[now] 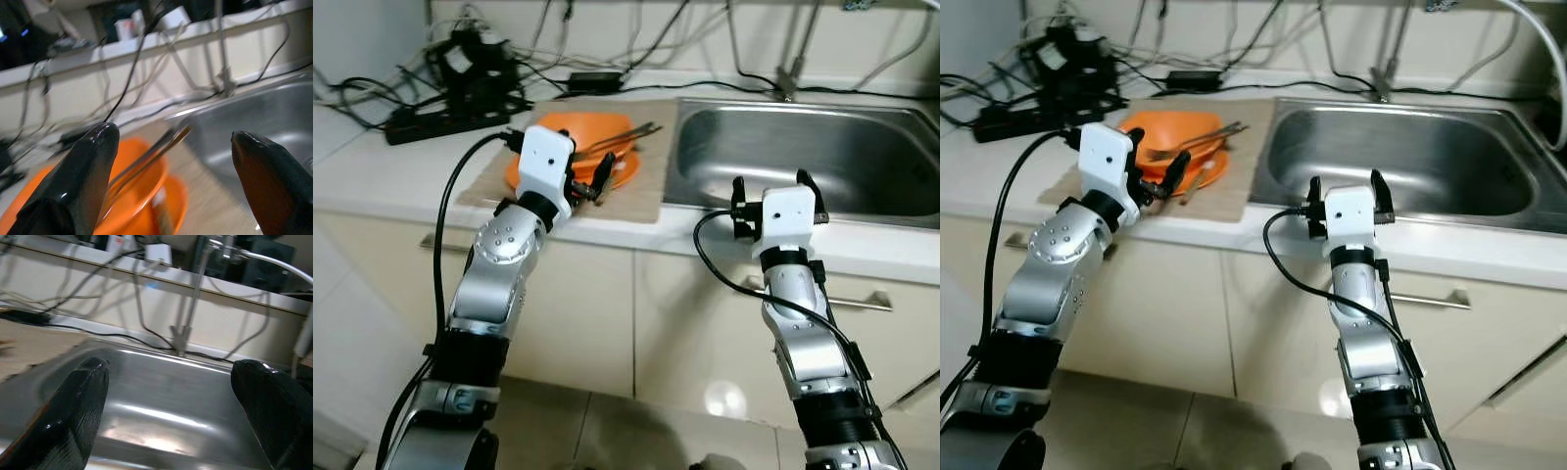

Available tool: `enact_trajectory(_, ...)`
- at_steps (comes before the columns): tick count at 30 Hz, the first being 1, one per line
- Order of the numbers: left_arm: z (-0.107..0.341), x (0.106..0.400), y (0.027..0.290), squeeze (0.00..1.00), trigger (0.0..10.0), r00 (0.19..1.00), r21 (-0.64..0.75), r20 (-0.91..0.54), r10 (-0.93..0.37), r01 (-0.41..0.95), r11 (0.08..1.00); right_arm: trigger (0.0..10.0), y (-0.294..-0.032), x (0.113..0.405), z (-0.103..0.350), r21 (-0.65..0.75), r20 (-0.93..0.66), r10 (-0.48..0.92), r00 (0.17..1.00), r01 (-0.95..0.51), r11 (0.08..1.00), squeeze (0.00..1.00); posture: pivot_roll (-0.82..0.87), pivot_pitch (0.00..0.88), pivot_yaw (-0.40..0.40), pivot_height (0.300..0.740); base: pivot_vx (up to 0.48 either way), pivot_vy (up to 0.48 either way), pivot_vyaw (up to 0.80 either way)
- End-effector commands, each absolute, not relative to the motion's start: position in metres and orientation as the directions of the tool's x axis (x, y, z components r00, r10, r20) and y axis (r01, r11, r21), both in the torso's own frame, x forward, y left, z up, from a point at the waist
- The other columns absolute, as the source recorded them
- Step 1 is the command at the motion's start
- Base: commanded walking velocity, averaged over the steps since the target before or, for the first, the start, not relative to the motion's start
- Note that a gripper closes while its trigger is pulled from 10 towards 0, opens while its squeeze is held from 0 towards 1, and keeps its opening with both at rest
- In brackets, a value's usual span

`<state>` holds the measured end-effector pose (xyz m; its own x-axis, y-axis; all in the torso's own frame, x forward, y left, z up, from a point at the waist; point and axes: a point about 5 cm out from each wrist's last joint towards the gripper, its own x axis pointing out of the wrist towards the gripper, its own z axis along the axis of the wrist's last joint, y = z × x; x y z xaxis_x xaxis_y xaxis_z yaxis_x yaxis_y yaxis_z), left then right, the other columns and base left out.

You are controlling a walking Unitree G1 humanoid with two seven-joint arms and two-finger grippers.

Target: Kitchen organization

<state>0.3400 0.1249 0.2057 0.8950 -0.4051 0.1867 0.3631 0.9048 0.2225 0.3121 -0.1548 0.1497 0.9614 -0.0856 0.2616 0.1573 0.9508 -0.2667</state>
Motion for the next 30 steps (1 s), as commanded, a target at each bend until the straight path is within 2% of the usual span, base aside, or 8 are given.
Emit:
enact_trajectory(1,0.211,0.3395,0.1233,0.0,10.0,0.89,0.237,0.198,-0.412,0.364,0.901,10.0,-0.1549,0.3115,0.1516,-0.267,0.272,-0.093,0.958,0.168,0.949,0.0,-0.05,0.0,0.057,0.707,0.465,0.0,0.0)
enact_trajectory(15,0.2141,0.3377,0.1198,0.0,10.0,0.882,0.243,0.214,-0.421,0.369,0.897,10.0,-0.1529,0.3104,0.1488,-0.272,0.269,-0.094,0.959,0.169,0.947,0.0,-0.05,0.0,0.06,0.707,0.459,0.0,0.0)
enact_trajectory(30,0.2203,0.3375,0.122,0.0,10.0,0.887,0.269,0.233,-0.399,0.336,0.903,10.0,-0.1498,0.308,0.1449,-0.27,0.262,-0.095,0.96,0.167,0.948,0.0,-0.04,0.0,0.066,0.707,0.0,0.0,0.0)
